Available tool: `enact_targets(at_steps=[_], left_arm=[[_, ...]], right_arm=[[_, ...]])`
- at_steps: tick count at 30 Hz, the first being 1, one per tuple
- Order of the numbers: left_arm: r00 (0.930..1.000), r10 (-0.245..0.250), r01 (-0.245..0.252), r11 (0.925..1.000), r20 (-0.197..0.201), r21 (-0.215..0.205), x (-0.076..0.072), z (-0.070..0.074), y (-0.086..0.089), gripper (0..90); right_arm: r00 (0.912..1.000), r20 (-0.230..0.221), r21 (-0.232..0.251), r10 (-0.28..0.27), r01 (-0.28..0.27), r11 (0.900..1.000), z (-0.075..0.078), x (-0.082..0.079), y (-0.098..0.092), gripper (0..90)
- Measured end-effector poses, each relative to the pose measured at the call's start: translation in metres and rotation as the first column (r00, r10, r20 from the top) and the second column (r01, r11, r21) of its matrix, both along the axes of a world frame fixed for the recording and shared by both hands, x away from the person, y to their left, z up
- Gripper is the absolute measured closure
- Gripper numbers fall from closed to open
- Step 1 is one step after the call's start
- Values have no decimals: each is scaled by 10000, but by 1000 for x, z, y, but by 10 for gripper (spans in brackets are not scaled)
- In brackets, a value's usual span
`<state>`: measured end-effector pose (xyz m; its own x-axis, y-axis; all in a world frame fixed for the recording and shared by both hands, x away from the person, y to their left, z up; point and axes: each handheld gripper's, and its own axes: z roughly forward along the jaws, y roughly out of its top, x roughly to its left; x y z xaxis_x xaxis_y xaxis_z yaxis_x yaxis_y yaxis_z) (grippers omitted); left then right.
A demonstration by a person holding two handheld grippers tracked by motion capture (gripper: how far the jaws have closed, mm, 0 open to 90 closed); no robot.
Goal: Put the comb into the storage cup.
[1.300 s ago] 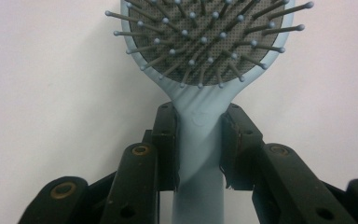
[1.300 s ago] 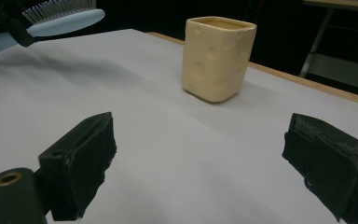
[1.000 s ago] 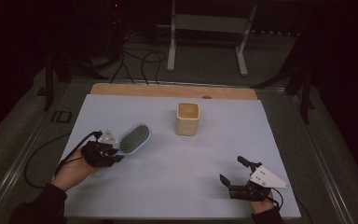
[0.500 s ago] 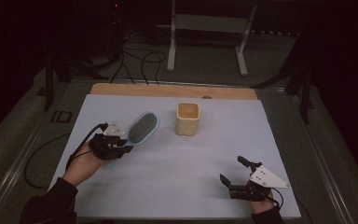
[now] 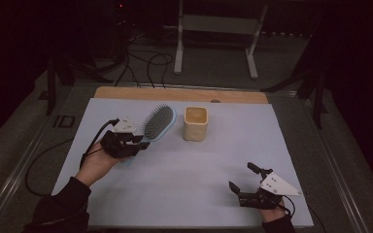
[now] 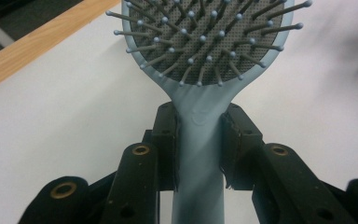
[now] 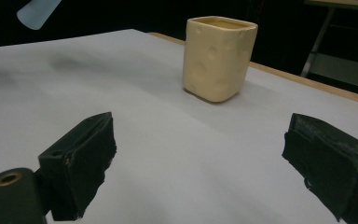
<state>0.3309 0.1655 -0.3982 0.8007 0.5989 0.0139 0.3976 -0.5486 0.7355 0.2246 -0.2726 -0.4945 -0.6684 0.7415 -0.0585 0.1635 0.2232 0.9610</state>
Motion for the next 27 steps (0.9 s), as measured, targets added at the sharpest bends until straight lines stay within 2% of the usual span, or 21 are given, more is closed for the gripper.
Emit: enact_targets(at_steps=[4, 7, 13, 17, 27], left_arm=[[10000, -22, 23, 9996, 25, -292, 4, 3, -5, 700], [9999, -11, 15, 9997, 157, -253, 5, 5, -8, 700], [9996, -67, 85, 9979, 276, -644, 12, 15, -18, 700], [9987, -39, 78, 9968, 499, -790, 16, 22, -27, 700], [9978, -16, 112, 9896, 667, -1436, 29, 35, -44, 700]], right_arm=[[10000, 10, 14, -13, 13, 10000, 0, 0, 0, 87], [10000, 10, -15, -2, 2, 10000, 0, 0, 0, 87], [10000, -5, -3, -1, 1, 10000, 0, 0, 0, 87], [10000, 0, -27, 16, -16, 10000, 0, 0, 0, 87], [10000, 5, -9, 21, -21, 10000, 0, 0, 0, 87]])
